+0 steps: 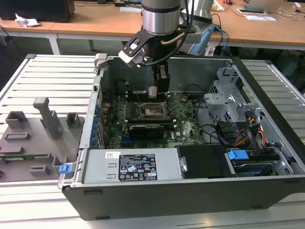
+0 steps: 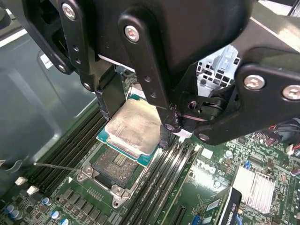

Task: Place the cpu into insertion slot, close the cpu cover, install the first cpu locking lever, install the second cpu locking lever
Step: 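Place the cpu into insertion slot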

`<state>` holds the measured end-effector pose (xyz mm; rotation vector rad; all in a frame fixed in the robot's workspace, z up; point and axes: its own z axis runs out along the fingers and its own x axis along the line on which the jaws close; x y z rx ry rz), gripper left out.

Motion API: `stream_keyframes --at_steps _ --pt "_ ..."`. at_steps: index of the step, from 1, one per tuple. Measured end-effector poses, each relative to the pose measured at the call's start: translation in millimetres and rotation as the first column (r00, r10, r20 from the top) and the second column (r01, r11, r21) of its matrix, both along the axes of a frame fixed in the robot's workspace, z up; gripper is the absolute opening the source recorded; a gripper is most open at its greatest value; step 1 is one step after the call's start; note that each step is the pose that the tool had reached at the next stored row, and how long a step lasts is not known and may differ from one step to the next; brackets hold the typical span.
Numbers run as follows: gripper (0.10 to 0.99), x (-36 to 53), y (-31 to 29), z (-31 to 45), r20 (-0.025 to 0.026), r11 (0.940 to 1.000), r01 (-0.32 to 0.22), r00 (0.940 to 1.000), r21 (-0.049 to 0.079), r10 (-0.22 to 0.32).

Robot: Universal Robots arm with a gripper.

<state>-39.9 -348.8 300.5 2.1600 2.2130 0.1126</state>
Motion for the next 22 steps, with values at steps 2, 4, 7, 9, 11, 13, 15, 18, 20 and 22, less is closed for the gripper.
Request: stream_keyframes --at_steps 2,4,7,9,11,13,15,18,20,22 --pt "0.537 0.0 0.0 -1.8 -0.0001 1.0000 0.000 1.0000 0.000 0.000" --pt "0.537 0.0 0.0 -2.9 0.0000 1.0000 0.000 1.0000 0.000 0.000" --pt "0.537 0.0 0.2 -7.2 0.0000 1.0000 0.000 1.0000 0.000 0.000" --pt "0.537 0.0 0.3 -9.3 0.0000 1.0000 0.000 1.0000 0.000 0.000" --pt "0.537 0.0 0.4 -11.1 -0.0006 1.0000 0.000 1.0000 0.000 0.000" --pt "0.537 0.0 0.5 -14.0 -0.0012 1.0000 0.000 1.0000 0.000 0.000" --pt "0.537 0.0 0.5 -16.5 -0.0013 1.0000 0.000 1.0000 0.000 0.000" --pt "0.537 -0.1 0.9 -24.0 -0.0012 1.0000 0.000 1.0000 0.000 0.000" --pt "0.537 -0.1 1.0 -27.8 -0.0014 1.0000 0.000 1.0000 -0.001 0.000" --pt "0.537 -0.2 1.3 -32.8 -0.0014 1.0000 0.000 1.0000 -0.001 0.000"
